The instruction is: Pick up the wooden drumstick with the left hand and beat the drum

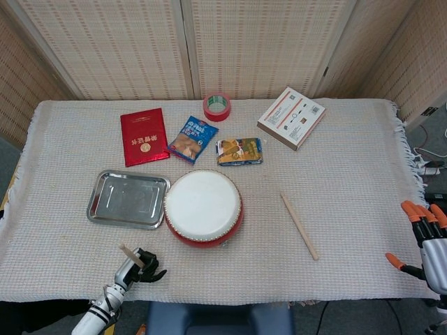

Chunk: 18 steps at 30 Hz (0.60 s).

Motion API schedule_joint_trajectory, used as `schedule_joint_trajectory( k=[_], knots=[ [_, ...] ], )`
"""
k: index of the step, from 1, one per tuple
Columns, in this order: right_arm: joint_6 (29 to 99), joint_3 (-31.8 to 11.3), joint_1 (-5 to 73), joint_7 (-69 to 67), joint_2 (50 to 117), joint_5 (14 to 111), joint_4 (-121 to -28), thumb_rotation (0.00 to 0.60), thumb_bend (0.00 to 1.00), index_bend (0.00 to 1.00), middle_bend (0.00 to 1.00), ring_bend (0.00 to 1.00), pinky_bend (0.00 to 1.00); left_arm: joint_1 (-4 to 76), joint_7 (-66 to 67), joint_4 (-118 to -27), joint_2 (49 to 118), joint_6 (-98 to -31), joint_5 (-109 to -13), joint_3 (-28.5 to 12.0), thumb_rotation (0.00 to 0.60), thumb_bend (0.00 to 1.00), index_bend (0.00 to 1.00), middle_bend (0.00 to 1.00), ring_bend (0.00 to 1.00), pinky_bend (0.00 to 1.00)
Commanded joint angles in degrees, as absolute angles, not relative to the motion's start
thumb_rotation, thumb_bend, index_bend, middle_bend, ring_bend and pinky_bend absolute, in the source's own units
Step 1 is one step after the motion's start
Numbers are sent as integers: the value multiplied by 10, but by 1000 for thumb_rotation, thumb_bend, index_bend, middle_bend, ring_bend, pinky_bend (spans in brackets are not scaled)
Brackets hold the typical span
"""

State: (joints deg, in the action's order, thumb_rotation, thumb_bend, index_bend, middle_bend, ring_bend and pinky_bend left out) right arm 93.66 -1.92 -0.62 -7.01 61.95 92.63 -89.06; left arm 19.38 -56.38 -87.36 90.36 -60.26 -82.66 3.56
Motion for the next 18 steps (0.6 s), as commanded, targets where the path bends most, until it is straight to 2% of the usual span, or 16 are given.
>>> schedule_joint_trajectory(
  k=[1, 8, 15, 18],
  knots=[
    [937, -19, -7, -70, 620, 925, -891, 600, 38, 0, 77, 0, 0, 192, -566, -868, 907, -607, -834, 36, 600, 328, 1000, 995, 903, 874],
    [939, -19, -9, -67, 620, 926, -892, 600, 37, 0, 76, 0, 0, 192, -571, -847, 916, -614, -855, 38, 600, 453, 1000, 1000, 953, 999],
    [941, -20, -9, -64, 619, 927, -895, 600, 37, 0, 76, 0, 0, 185, -553, -821, 930, -643, -872, 36, 600, 657, 1000, 1000, 999, 1000],
    [943, -20, -9, -63, 618, 930, -896, 600, 37, 0, 77, 0, 0, 188, -534, -824, 922, -659, -882, 28, 600, 706, 1000, 1000, 1000, 1000]
  ],
)
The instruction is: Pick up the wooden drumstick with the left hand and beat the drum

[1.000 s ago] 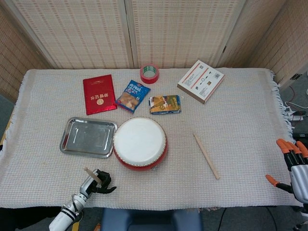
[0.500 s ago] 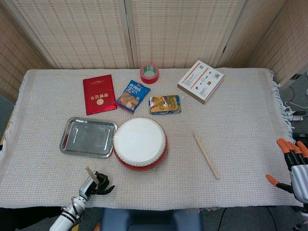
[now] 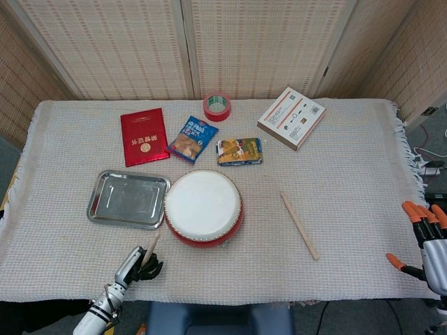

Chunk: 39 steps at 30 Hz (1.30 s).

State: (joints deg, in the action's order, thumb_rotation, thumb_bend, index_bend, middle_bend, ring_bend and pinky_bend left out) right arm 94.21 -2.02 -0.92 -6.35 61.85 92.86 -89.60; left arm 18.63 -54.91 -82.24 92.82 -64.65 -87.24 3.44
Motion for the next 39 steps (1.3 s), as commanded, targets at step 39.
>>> schedule_joint_trajectory(
  k=[39],
  knots=[
    [992, -30, -12, -77, 604, 961, -887, 600, 37, 0, 77, 0, 0, 379, 297, -862, 862, -645, -747, -151, 600, 722, 1000, 1000, 1000, 1000]
  ],
)
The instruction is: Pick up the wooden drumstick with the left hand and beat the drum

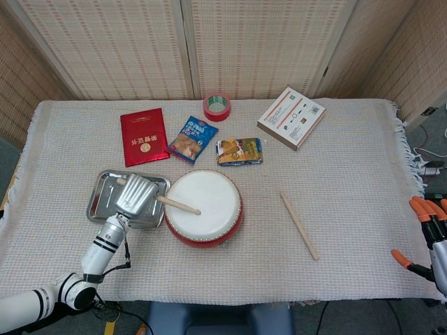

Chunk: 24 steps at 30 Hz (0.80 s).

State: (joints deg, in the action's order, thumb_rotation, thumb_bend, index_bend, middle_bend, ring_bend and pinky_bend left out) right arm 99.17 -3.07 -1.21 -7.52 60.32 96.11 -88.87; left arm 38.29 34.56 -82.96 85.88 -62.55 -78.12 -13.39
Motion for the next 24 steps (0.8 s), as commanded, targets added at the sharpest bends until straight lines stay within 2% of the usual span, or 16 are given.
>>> schedule_joint_trajectory(
  k=[1, 5, 13, 16, 19, 21, 24],
  knots=[
    [992, -30, -12, -78, 604, 961, -886, 600, 37, 0, 77, 0, 0, 376, 280, -871, 862, -651, -739, -158, 600, 722, 1000, 1000, 1000, 1000],
    [992, -30, -12, -80, 605, 962, -884, 600, 37, 0, 77, 0, 0, 372, 241, -892, 851, -653, -714, -173, 600, 722, 1000, 1000, 1000, 1000],
    [988, -29, -11, -84, 609, 960, -881, 600, 37, 0, 77, 0, 0, 396, 330, -815, 861, -631, -772, -107, 600, 722, 1000, 1000, 1000, 1000],
    [987, -29, -11, -84, 610, 960, -880, 600, 37, 0, 77, 0, 0, 396, 336, -812, 868, -631, -769, -101, 600, 722, 1000, 1000, 1000, 1000],
    [989, -29, -11, -83, 609, 960, -881, 600, 37, 0, 77, 0, 0, 391, 311, -829, 866, -651, -762, -115, 600, 722, 1000, 1000, 1000, 1000],
    [991, -29, -12, -82, 609, 961, -882, 600, 37, 0, 77, 0, 0, 381, 261, -855, 867, -672, -743, -140, 600, 722, 1000, 1000, 1000, 1000],
    [990, -28, -12, -81, 609, 962, -882, 600, 37, 0, 77, 0, 0, 374, 199, -897, 861, -667, -696, -170, 600, 722, 1000, 1000, 1000, 1000]
  ],
)
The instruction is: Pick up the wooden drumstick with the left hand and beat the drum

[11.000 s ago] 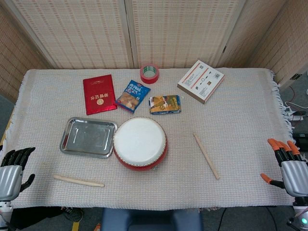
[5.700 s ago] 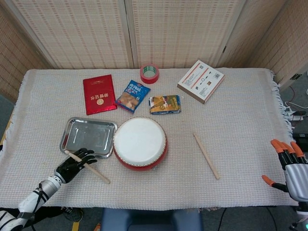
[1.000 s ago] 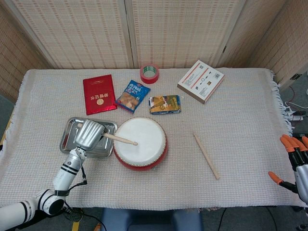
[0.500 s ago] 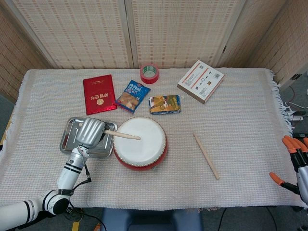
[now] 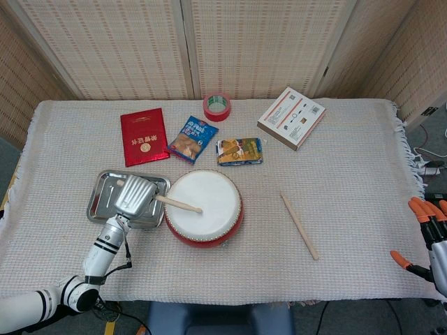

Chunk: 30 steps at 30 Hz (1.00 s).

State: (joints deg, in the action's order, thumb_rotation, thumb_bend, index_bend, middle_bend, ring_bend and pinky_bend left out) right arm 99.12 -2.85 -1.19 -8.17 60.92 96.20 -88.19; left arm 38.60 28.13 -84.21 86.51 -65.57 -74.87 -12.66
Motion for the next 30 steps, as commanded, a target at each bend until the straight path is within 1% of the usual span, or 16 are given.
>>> schedule_joint_trajectory(
  k=[1, 4, 8, 11, 13, 15, 17, 19, 21, 23, 28, 30],
  knots=[
    [990, -28, -12, -81, 610, 962, -882, 600, 37, 0, 77, 0, 0, 375, 196, -902, 856, -659, -687, -172, 600, 720, 1000, 1000, 1000, 1000],
    [989, -27, -12, -81, 610, 961, -881, 600, 37, 0, 76, 0, 0, 384, 218, -895, 853, -641, -674, -163, 600, 715, 1000, 1000, 1000, 1000],
    [988, -28, -12, -83, 610, 957, -880, 600, 37, 0, 77, 0, 0, 399, 288, -846, 869, -634, -704, -123, 600, 715, 1000, 1000, 998, 1000],
    [986, -28, -12, -83, 610, 958, -879, 600, 38, 0, 77, 0, 0, 409, 351, -800, 881, -643, -749, -91, 600, 715, 1000, 1000, 994, 1000],
    [986, -28, -11, -83, 610, 958, -879, 600, 37, 0, 76, 0, 0, 405, 349, -798, 889, -657, -749, -94, 600, 715, 1000, 1000, 993, 1000],
    [986, -28, -11, -84, 611, 957, -878, 600, 37, 0, 77, 0, 0, 391, 280, -831, 898, -667, -712, -122, 600, 715, 1000, 1000, 993, 1000],
    [985, -28, -11, -85, 612, 956, -877, 600, 37, 0, 77, 0, 0, 378, 198, -884, 891, -652, -655, -159, 600, 715, 1000, 1000, 993, 1000],
    [984, -28, -10, -86, 612, 956, -876, 600, 37, 0, 77, 0, 0, 373, 141, -925, 872, -628, -613, -187, 600, 715, 1000, 1000, 993, 1000],
    [984, -28, -10, -86, 612, 956, -876, 600, 37, 0, 77, 0, 0, 372, 107, -945, 858, -606, -589, -199, 600, 716, 1000, 1000, 992, 1000],
    [983, -28, -10, -87, 612, 955, -875, 600, 37, 0, 77, 0, 0, 376, 108, -944, 846, -593, -584, -196, 600, 714, 1000, 1000, 988, 1000],
    [981, -28, -11, -88, 613, 952, -874, 600, 37, 0, 77, 0, 0, 390, 170, -902, 856, -598, -613, -157, 600, 711, 1000, 1000, 983, 1000],
    [982, -28, -11, -88, 613, 953, -874, 600, 37, 0, 77, 0, 0, 398, 213, -873, 864, -609, -646, -134, 600, 711, 1000, 1000, 983, 1000]
  ],
)
